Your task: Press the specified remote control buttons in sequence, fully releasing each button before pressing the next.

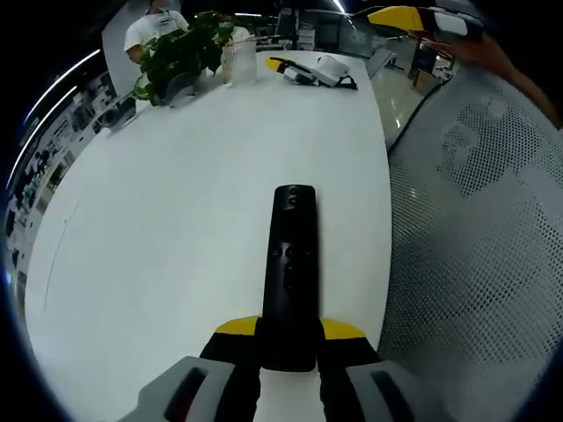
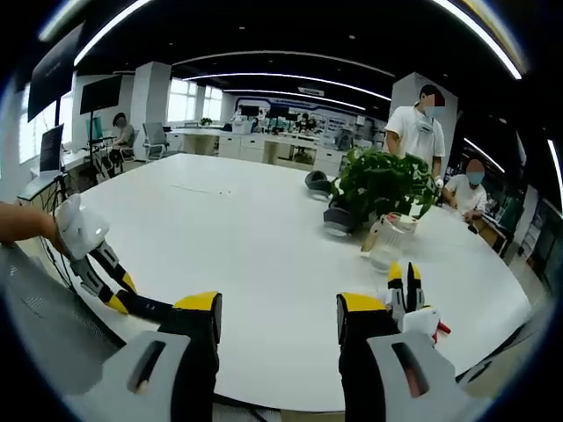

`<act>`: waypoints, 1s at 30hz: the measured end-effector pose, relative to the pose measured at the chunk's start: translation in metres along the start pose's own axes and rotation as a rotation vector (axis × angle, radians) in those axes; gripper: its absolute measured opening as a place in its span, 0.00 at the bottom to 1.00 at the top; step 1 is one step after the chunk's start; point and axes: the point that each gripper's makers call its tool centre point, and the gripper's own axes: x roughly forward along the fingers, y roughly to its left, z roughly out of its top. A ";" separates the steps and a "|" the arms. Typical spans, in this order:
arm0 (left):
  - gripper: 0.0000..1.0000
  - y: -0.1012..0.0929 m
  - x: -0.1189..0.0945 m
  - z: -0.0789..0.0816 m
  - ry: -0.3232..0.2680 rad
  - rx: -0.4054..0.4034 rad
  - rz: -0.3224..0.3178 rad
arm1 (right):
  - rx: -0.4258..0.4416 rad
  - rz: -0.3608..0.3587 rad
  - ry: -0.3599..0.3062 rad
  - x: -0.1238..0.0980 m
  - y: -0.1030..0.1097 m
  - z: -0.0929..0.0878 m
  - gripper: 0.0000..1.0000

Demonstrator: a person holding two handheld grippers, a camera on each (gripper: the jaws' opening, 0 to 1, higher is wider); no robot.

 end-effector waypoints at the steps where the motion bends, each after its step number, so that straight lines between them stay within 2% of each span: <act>1: 0.23 -0.001 0.000 0.000 0.000 0.000 0.000 | -0.002 0.000 0.001 0.000 0.000 0.000 0.54; 4: 0.24 -0.002 0.000 -0.001 -0.016 0.003 -0.002 | -0.007 0.013 0.011 0.001 0.003 -0.001 0.54; 8: 0.24 -0.001 -0.001 -0.001 -0.047 0.002 -0.011 | -0.005 0.074 0.035 0.004 0.014 -0.003 0.50; 12: 0.24 -0.001 0.000 0.000 -0.057 0.014 -0.019 | 0.004 0.111 0.024 0.003 0.024 0.006 0.43; 15: 0.24 -0.001 0.000 0.000 -0.061 0.031 -0.020 | 0.057 0.161 -0.008 0.006 0.035 0.022 0.37; 17: 0.24 -0.002 0.000 0.000 -0.065 0.049 -0.020 | 0.104 0.215 -0.026 0.012 0.047 0.033 0.32; 20: 0.24 -0.001 0.000 0.000 -0.072 0.050 -0.023 | 0.129 0.254 -0.023 0.025 0.056 0.041 0.25; 24: 0.24 -0.002 0.000 0.001 -0.074 0.073 -0.034 | 0.166 0.312 -0.035 0.049 0.073 0.056 0.24; 30: 0.24 -0.003 0.001 0.001 -0.088 0.110 -0.050 | 0.192 0.387 -0.025 0.069 0.092 0.061 0.20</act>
